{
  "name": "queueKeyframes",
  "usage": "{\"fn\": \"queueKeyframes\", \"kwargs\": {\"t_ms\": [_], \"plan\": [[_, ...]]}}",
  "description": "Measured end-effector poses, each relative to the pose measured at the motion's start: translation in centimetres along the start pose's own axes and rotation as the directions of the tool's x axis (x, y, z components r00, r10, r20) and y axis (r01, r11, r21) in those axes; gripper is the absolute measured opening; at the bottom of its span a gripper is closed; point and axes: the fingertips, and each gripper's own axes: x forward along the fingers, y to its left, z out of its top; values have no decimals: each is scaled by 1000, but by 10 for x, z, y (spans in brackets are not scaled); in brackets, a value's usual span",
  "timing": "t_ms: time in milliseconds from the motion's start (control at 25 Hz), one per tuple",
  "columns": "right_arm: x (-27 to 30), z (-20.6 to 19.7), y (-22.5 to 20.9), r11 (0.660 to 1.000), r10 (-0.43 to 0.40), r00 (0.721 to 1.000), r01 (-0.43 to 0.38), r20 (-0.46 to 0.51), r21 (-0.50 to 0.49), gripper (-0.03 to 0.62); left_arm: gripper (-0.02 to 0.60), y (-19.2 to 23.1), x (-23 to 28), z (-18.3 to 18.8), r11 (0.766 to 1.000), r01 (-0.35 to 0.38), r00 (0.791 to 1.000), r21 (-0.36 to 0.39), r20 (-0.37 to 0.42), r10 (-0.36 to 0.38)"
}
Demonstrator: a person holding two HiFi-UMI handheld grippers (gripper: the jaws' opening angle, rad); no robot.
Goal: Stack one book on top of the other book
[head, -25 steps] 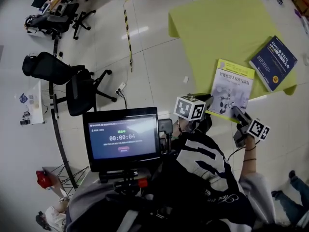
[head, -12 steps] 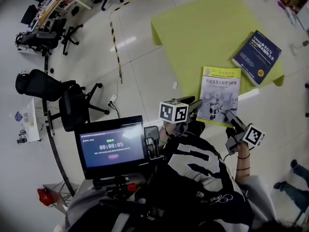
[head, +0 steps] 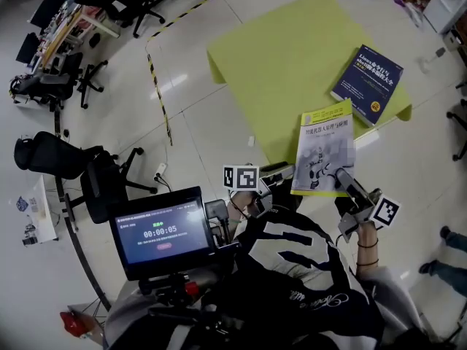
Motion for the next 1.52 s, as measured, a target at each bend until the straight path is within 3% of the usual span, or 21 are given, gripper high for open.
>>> {"fn": "queueKeyframes", "kwargs": {"t_ms": [200,400,560,880,1160,1240,1360,1520], "plan": [[-8,10,6,1000,-15,998,15,53,10,77,193,-23,26,3,980,180,983,-85,-23,-183],[-6,19,18,998,-44,997,47,69,-52,78,193,-38,59,11,948,269,956,-170,-72,-284],[-1,34,28,994,-56,992,67,116,-91,78,192,-54,67,30,929,331,938,-168,-49,-343],[-1,60,54,983,-43,974,81,221,-166,78,161,-90,54,90,950,293,956,113,-11,-293],[-10,116,46,974,-47,956,108,289,-198,81,161,-130,96,137,902,234,971,363,-34,-238],[-10,115,35,970,-60,953,125,296,-206,81,161,-123,102,137,893,213,976,397,-39,-216],[-12,125,13,971,-70,956,132,286,-202,83,161,-111,121,137,901,166,984,400,-10,-176],[-20,196,-28,970,-103,971,146,216,-194,87,161,-105,190,157,923,54,996,381,39,-74]]}}
